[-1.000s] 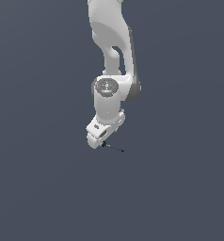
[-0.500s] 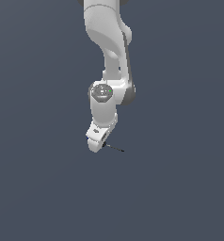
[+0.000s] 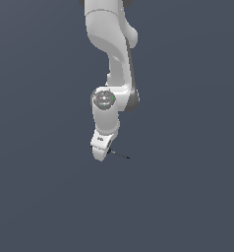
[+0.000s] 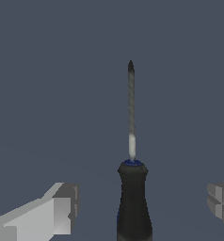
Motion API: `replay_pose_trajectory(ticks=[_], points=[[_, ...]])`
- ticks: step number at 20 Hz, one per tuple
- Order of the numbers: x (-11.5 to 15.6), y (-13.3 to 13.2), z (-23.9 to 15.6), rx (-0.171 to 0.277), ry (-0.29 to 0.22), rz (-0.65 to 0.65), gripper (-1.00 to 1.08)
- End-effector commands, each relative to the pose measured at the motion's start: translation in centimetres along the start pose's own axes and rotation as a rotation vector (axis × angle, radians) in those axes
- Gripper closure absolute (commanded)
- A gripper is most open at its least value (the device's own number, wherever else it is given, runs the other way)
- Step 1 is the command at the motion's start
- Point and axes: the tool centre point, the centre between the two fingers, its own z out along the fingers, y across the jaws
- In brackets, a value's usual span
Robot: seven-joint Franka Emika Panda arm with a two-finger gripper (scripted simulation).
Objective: Pick up the object and move it to a goal position.
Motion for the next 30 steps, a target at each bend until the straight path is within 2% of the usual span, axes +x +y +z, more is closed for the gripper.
replay_pose_trajectory(ticks=[1, 8, 17, 22, 23, 30], points=[[-0.1, 0.0, 0.1, 0.0, 0.001, -0.014, -0.92], [-0.1, 0.0, 0.6, 0.0, 0.001, -0.012, -0.92], [-0.1, -0.1, 4.5, 0.0, 0.001, -0.016, -0.92], [-0.1, 0.0, 5.2, 0.0, 0.001, -0.016, -0.92], [-0.1, 0.0, 5.2, 0.0, 0.001, -0.016, 1.08], [-0.1, 0.0, 5.2, 0.0, 0.001, -0.016, 1.08]])
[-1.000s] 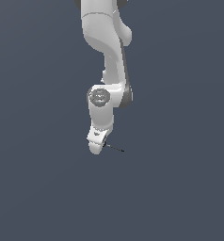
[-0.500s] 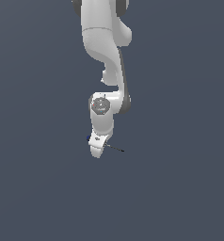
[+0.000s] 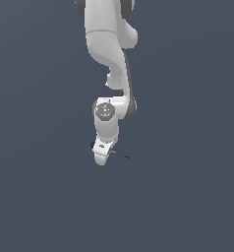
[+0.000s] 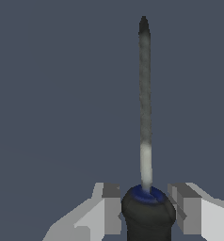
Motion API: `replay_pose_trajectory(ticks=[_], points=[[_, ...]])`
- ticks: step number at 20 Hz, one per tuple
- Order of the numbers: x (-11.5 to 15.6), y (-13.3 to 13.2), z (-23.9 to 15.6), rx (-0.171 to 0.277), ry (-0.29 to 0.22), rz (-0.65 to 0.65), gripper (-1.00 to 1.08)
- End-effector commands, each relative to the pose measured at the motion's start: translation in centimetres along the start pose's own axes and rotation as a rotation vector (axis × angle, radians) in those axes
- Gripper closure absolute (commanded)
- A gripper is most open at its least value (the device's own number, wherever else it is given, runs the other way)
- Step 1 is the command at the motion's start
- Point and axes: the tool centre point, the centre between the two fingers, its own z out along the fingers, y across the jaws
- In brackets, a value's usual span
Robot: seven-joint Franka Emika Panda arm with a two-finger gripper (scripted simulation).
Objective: Pick up the object and move it to a goal position.
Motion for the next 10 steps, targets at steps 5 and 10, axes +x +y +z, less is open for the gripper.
replay_pose_trajectory(ticks=[5, 10], points=[[0.0, 0.0, -0.1, 0.0, 0.0, 0.0, 1.08], [-0.1, 0.0, -1.4, 0.0, 0.0, 0.0, 1.08]])
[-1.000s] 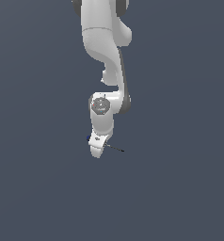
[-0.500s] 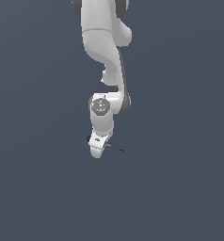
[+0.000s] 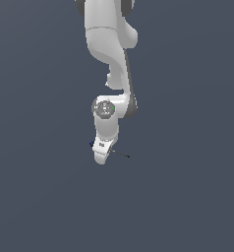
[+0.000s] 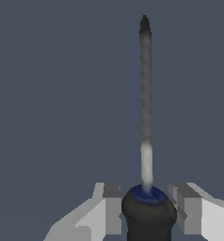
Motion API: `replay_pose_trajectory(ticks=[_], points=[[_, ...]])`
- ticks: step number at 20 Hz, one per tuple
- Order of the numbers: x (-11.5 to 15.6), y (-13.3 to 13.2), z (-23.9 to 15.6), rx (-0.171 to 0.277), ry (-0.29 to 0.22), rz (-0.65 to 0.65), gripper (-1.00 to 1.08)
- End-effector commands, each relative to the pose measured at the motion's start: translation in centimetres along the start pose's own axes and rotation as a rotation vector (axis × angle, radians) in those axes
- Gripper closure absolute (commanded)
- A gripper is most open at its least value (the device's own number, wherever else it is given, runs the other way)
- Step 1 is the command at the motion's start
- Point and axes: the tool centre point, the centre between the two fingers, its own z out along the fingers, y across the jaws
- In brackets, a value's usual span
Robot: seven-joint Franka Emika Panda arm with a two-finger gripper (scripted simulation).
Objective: Pick up the object and move it to a goal position.
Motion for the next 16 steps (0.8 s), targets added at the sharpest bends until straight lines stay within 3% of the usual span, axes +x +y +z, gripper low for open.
replay_pose_trajectory(ticks=[1, 8, 16], points=[[0.0, 0.0, -1.0, -0.002, 0.0, 0.0, 1.08], [-0.1, -0.1, -5.8, -0.002, 0.0, -0.001, 1.08], [-0.3, -0.3, -14.4, -0.002, 0.0, -0.002, 1.08]])
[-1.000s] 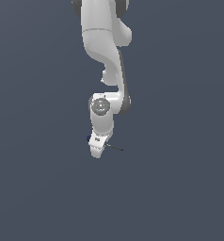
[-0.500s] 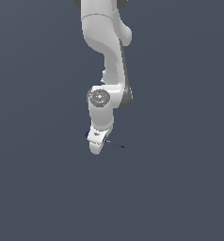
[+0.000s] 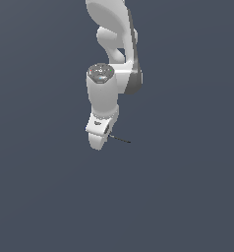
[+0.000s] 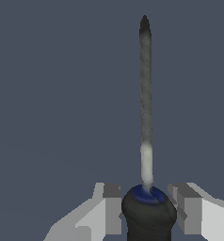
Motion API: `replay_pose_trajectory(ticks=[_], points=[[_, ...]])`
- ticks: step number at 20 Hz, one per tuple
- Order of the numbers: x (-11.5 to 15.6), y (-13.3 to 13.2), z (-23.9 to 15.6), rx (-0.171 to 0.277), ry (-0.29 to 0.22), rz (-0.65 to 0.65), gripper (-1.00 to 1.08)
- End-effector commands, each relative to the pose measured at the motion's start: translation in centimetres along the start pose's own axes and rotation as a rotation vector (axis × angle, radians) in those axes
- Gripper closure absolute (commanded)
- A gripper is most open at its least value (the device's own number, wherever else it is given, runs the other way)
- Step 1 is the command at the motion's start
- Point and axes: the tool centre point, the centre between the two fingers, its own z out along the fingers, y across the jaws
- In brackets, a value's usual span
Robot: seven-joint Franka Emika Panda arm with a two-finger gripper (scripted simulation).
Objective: Pick up the object and move it to a goal position.
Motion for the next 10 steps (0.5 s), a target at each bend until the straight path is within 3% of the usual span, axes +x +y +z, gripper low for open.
replay_pose_trajectory(ticks=[1, 10], points=[[-0.1, -0.1, -2.8, 0.0, 0.001, 0.0, 1.08], [-0.2, 0.0, -10.0, 0.0, 0.002, 0.0, 1.08]])
